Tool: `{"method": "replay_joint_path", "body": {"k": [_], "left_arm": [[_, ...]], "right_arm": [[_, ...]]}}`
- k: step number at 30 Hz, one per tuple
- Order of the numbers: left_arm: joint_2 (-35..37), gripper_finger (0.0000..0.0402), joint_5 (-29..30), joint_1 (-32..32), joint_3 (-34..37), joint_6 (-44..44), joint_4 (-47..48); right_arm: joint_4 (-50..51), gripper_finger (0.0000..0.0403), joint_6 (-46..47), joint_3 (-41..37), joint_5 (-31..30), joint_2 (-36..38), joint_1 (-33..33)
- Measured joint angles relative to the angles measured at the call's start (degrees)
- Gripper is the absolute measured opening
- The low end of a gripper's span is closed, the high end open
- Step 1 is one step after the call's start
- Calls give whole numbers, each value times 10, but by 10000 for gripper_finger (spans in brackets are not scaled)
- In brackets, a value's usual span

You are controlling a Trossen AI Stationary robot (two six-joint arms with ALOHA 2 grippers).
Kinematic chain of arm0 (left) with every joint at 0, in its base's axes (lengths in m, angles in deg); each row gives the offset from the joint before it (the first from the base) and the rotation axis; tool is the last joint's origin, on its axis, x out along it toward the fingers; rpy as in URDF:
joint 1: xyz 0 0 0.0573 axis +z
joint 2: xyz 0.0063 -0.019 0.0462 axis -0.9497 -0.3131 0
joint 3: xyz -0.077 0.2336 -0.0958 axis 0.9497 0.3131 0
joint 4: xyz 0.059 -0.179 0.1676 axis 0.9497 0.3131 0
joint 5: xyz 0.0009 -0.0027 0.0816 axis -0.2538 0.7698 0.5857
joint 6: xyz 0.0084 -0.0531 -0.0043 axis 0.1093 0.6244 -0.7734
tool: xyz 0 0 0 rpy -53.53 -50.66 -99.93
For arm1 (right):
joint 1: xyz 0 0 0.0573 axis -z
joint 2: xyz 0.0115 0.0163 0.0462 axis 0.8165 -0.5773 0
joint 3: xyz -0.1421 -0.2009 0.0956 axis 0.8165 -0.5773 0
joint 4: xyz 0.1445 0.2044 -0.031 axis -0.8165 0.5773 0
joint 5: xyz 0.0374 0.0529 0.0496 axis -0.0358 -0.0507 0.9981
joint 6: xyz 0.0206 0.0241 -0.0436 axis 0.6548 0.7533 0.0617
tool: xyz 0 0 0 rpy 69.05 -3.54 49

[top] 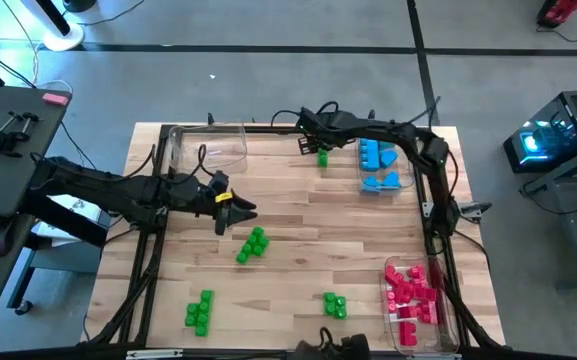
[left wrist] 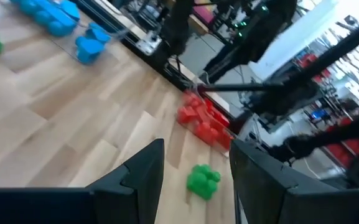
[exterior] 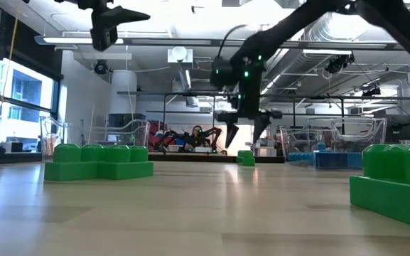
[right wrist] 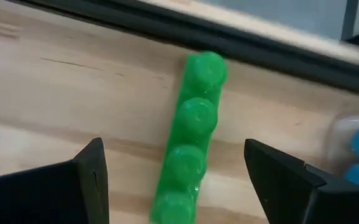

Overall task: Sort blocks
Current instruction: Put the green game piece into the top left transparent bin

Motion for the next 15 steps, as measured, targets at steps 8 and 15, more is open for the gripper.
{"method": "replay_joint_path", "body": {"k": [8,15], "left_arm": [[0,168,5,-22,0,4,1],[0,168,16,-21,0,-6,-3]], "right_arm": [[25,246,22,5,108,-56,35],[19,153,-17,6,108,-59,28]]}}
